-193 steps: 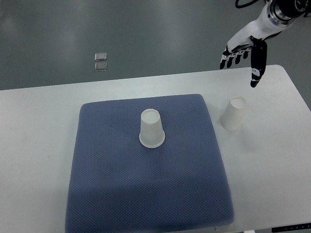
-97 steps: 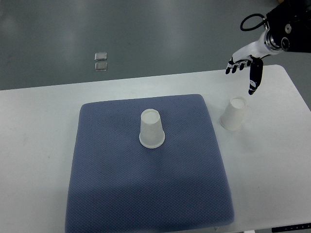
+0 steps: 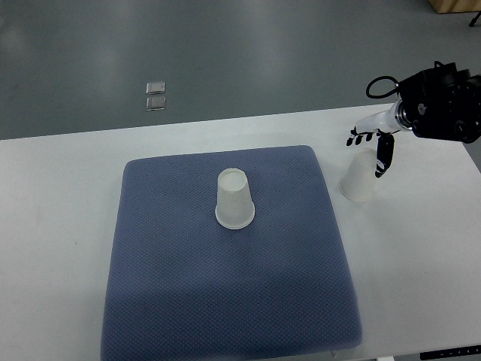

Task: Stack paper cups
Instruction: 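Close the right hand around the white paper cup beside the pad, then lift the cup with the right hand and carry it over the inverted cup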

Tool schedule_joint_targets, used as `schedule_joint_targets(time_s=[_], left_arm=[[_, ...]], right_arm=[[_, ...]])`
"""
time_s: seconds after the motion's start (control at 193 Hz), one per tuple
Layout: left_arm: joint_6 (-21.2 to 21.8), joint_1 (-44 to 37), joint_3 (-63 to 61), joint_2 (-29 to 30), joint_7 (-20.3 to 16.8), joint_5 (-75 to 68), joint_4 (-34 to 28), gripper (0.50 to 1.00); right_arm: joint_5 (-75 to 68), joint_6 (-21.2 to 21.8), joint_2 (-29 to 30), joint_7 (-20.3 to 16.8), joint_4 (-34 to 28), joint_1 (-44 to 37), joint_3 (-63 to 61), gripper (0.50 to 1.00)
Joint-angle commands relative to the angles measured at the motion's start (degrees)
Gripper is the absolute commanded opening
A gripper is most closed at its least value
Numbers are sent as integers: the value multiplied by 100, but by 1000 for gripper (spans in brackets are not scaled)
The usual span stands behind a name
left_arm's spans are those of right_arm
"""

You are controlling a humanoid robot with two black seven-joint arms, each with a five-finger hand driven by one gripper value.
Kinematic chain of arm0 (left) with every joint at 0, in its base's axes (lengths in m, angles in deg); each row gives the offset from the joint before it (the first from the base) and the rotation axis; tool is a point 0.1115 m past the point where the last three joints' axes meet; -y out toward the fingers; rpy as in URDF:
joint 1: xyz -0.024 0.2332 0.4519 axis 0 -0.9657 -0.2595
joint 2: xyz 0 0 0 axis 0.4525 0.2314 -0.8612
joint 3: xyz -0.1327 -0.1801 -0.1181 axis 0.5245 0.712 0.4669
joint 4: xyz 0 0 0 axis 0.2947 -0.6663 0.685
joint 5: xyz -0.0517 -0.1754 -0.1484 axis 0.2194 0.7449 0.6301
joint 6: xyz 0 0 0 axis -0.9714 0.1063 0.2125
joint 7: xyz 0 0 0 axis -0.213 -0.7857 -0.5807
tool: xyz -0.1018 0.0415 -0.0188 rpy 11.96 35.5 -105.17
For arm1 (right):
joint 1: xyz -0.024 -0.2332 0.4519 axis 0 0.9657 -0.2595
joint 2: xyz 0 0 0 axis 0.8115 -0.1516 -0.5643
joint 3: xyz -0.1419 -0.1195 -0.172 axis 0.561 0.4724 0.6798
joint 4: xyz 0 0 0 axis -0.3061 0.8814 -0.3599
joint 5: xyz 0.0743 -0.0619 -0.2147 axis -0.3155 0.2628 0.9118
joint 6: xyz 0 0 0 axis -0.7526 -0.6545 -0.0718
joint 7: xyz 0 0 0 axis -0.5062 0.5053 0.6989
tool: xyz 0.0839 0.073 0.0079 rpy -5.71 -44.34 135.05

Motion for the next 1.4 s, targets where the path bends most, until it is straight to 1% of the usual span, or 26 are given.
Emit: schedule_joint_targets(time_s=[0.0,0.083,0.218,0.44,0.616,0.678,0.704,0.735,0.741,0.798,0.834,0.86,0.886,0.891,0.896,0.937,0.974,0.989,1.005,1.015,1.02,1.036,1.062,1.212,1.31,1.393], left_arm=[[8,-1,-2,0,-1,7,-15,1000],[16,7,-2,0,-1,7,-15,1000],[25,7,-2,0,-1,7,-15,1000],[43,-1,-2,0,-1,7,-24,1000],[43,7,-2,0,-1,7,-24,1000],[43,-1,-2,0,-1,7,-24,1000],[43,-1,-2,0,-1,7,-24,1000],[43,-1,-2,0,-1,7,-24,1000],[43,-1,-2,0,-1,7,-24,1000],[43,-1,-2,0,-1,7,-24,1000],[52,-1,-2,0,-1,7,-15,1000],[52,-1,-2,0,-1,7,-15,1000],[52,-1,-2,0,-1,7,-15,1000],[52,-1,-2,0,-1,7,-15,1000],[52,-1,-2,0,-1,7,-15,1000],[52,7,-2,0,-1,7,-24,1000],[52,-1,-2,0,-1,7,-24,1000],[52,-1,-2,0,-1,7,-15,1000],[52,-1,-2,0,-1,7,-15,1000],[52,-1,-2,0,-1,7,-15,1000],[52,-1,-2,0,-1,7,-15,1000],[52,-1,-2,0,-1,7,-24,1000],[52,-1,-2,0,-1,7,-15,1000],[52,-1,-2,0,-1,7,-15,1000],[52,-1,-2,0,-1,7,-24,1000],[52,-1,-11,0,-1,7,-15,1000]], right_arm=[[8,-12,21,1,146,159,-79,926],[8,-21,30,1,234,238,-88,924],[8,-171,39,1,340,370,-70,921],[26,-188,100,1,392,502,-79,911],[26,-382,109,10,410,519,-61,897],[26,-382,109,1,410,555,-61,856],[44,-390,109,10,410,563,-61,830],[44,-390,109,10,410,572,-61,819],[52,-390,109,10,410,572,-61,809],[61,-390,109,10,410,590,-61,766],[61,-399,109,10,401,607,-53,725],[61,-399,109,10,410,625,-61,711],[61,-425,109,10,410,625,-53,674],[61,-425,109,10,410,625,-53,674],[70,-434,109,1,401,634,-53,658],[70,-461,109,1,410,634,-53,631],[79,-478,109,1,401,625,-44,584],[79,-478,109,1,401,625,-44,576],[79,-469,100,1,401,616,-44,556],[79,-469,100,1,401,616,-44,556],[79,-461,100,1,401,616,-35,543],[79,-461,100,1,401,616,-35,533],[79,-461,100,1,401,607,0,500],[88,-267,56,-8,340,405,35,500],[88,111,-23,1,155,-61,35,500],[131,366,-181,10,-223,-729,44,500]])
